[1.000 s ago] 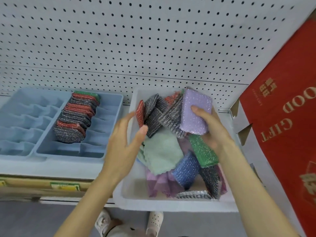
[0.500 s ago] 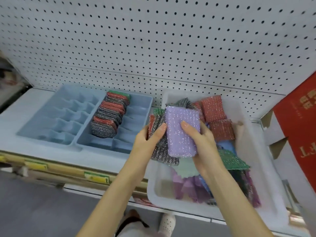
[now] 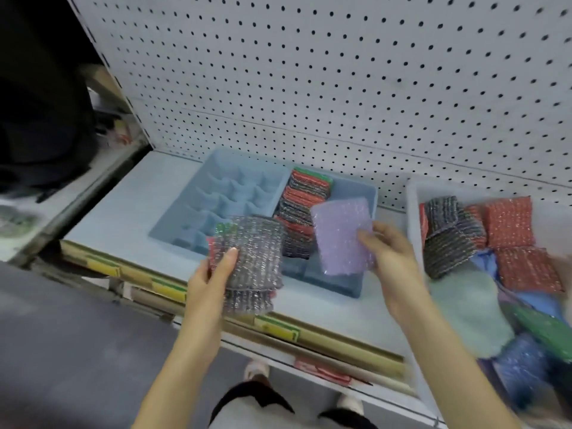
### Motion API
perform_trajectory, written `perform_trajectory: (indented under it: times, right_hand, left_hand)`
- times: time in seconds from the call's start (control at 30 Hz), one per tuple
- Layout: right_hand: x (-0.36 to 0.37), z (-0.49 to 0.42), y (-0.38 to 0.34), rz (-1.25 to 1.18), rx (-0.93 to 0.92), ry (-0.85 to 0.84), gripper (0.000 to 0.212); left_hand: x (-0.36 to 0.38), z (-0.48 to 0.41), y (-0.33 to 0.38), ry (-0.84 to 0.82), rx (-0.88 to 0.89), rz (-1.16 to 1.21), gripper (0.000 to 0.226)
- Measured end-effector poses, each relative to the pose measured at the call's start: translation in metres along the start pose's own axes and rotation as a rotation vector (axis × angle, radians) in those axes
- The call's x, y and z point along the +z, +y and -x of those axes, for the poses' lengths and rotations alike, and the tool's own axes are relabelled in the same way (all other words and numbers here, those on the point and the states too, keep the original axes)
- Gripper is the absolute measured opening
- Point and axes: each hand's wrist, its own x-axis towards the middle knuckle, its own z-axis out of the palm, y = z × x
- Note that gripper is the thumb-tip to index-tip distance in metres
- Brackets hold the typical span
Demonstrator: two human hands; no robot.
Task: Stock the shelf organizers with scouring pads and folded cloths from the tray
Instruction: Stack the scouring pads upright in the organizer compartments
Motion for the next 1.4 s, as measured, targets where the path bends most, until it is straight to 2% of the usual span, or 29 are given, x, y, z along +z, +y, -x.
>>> perform_trajectory:
  times: [0.07, 0.17, 0.27, 0.43, 0.5, 0.6, 0.77, 0.97, 1.1, 1.3, 1.4]
  right_hand:
    - [0.023, -0.016, 0.007, 0.119, -0.115, 0.08, 0.015]
    - [0.059, -0.033, 0.029, 0.381, -0.262, 0.017, 0.022]
    - [0.08, -0.042, 0.056, 0.638, -0.358, -0.032, 0.021]
    - [0.087, -0.036, 0.076, 0.983, -0.528, 0.07, 0.02]
    - [0.088, -0.032, 0.075, 1.076, -0.593, 0.092, 0.025]
    - [0.086, -0.029, 0.073, 1.16, -0.671, 0.129, 0.031]
    - [0.087, -0.027, 0.072, 1.28, -0.756, 0.082, 0.028]
    - [0.1, -0.043, 0.076, 1.285, -0.745, 0.014, 0.029]
    - [0.1, -0.054, 0.088, 1.289, -0.726, -0.011, 0.027]
    - [0.096, -0.048, 0.09, 1.473, -0.86, 0.039, 0.028]
    - [0.098, -0.042, 0.093, 1.536, -0.789, -0.034, 0.036]
  left_hand:
    - [-0.034, -0.019, 0.01, 0.066, -0.003, 0.024, 0.063]
    - [-0.071, -0.048, 0.018, 0.095, -0.011, 0.029, 0.042]
    - [-0.088, -0.069, 0.024, 0.044, -0.036, 0.007, 0.038]
    - [-0.097, -0.097, 0.039, -0.046, -0.062, -0.022, 0.05]
    - [-0.098, -0.106, 0.043, -0.071, -0.073, -0.033, 0.045]
    - [-0.1, -0.114, 0.047, -0.091, -0.089, -0.023, 0.033]
    - [-0.106, -0.123, 0.048, -0.082, -0.101, -0.003, 0.034]
    - [-0.096, -0.131, 0.05, -0.127, -0.11, -0.009, 0.042]
    - [-0.086, -0.13, 0.047, -0.161, -0.122, -0.018, 0.038]
    - [-0.082, -0.129, 0.045, -0.178, -0.13, -0.026, 0.037]
    - [-0.082, -0.128, 0.046, -0.19, -0.125, -0.034, 0.037]
